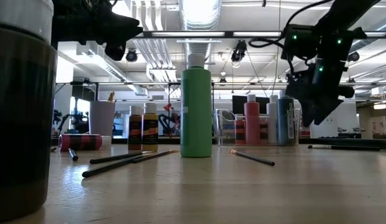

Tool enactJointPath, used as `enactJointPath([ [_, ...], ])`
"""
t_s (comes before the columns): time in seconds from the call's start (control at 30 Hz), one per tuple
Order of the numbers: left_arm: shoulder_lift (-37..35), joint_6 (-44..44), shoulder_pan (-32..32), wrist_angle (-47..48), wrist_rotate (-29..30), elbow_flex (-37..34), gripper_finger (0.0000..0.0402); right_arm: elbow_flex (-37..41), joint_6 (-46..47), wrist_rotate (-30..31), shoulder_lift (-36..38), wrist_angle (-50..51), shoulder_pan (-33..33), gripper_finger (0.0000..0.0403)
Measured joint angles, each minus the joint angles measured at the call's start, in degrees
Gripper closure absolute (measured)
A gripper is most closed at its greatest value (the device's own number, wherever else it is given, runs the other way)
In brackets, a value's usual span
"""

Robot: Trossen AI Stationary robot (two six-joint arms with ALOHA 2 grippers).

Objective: Pick & Place Paint Supplies
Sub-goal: Put the silver paint brush into the violet cup

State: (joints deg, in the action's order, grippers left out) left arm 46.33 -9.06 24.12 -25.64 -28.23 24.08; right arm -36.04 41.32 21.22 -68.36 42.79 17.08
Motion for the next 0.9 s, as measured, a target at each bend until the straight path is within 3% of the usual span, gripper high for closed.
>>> enactJointPath([
  [0.43,0.0,0.1,0.0,0.0,0.0,0.0,0.0296,5.3,-3.8,-3.9,0.0,-9.2,5.5,0.0192],
  [0.9,0.0,0.6,0.0,0.0,0.0,0.0,0.0296,9.8,-5.1,-4.7,-0.1,-17.0,6.0,0.0203],
])
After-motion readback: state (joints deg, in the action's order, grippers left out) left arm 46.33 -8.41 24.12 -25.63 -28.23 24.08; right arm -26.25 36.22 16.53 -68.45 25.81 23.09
